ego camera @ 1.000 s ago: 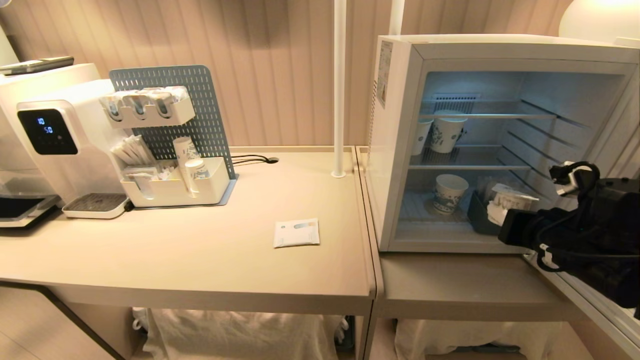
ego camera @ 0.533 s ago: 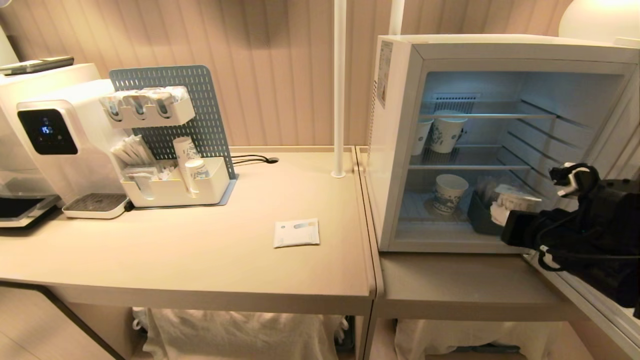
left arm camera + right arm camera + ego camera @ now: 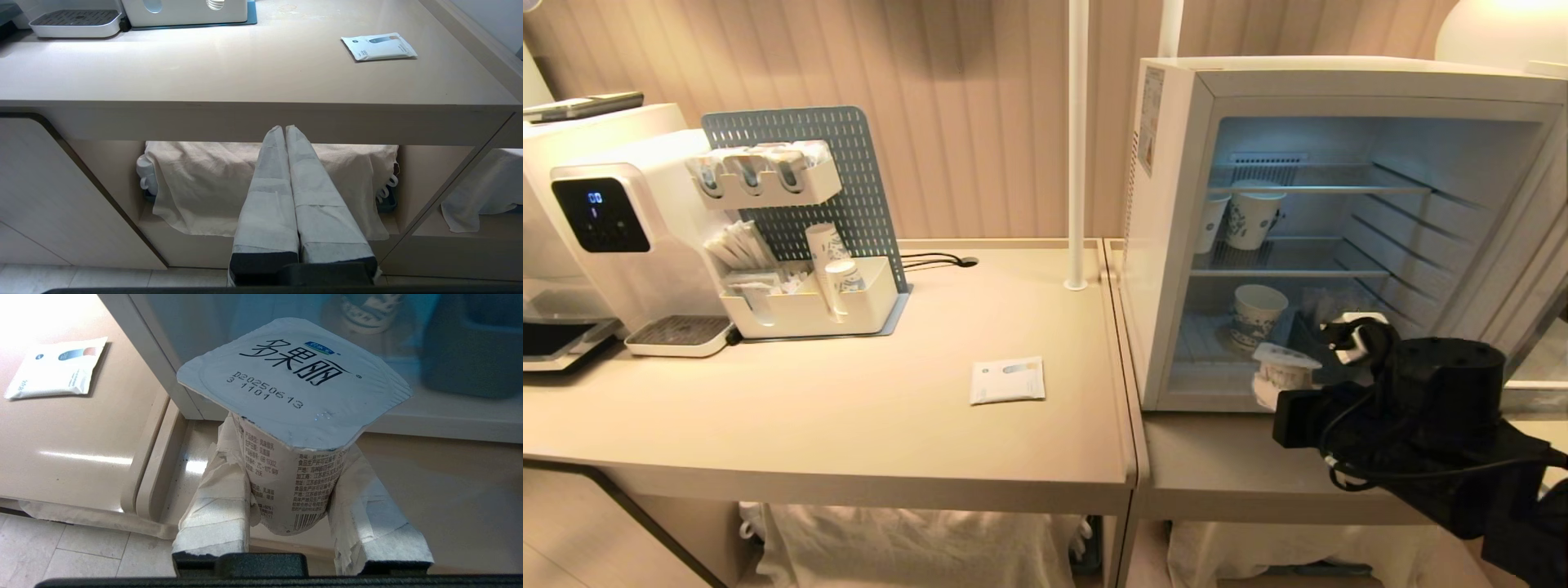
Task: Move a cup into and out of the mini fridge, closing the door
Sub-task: Put the yoghurt in the freezer
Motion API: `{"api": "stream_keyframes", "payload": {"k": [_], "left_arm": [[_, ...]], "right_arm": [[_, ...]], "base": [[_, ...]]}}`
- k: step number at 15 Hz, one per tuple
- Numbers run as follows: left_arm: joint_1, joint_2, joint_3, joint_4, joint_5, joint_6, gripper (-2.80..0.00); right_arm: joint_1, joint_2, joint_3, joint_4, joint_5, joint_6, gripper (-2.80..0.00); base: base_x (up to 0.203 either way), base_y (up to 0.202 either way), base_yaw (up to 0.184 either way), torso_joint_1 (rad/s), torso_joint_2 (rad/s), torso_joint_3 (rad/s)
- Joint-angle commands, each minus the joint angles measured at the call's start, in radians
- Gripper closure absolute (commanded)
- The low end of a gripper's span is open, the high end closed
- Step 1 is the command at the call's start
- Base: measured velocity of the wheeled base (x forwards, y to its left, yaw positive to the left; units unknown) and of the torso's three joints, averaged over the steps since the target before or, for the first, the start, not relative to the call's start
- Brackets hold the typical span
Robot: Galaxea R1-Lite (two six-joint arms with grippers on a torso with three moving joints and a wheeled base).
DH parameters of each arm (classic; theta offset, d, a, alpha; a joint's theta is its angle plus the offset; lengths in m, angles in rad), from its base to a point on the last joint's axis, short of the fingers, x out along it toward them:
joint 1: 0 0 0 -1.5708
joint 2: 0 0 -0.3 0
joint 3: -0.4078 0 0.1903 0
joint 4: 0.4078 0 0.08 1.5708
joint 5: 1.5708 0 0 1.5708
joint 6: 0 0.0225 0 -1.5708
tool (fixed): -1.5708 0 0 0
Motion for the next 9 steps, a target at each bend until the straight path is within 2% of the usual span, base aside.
{"api": "stream_keyframes", "payload": {"k": [1,4,9], "left_arm": [[0.000,0.000,0.000,0.000,0.003,-0.001,0.00],[0.000,0.000,0.000,0.000,0.003,-0.001,0.00],[0.000,0.000,0.000,-0.001,0.003,-0.002,0.00]], "right_arm": [[0.007,0.141,-0.007,-0.095,-0.001,-0.004,0.00],[0.009,0.303,-0.050,-0.248,0.000,-0.057,0.00],[0.001,0.392,-0.248,-0.252,-0.038,-0.074,0.00]], "base": [[0.000,0.000,0.000,0.000,0.00,0.000],[0.000,0.000,0.000,0.000,0.00,0.000],[0.000,0.000,0.000,0.000,0.00,0.000]]}}
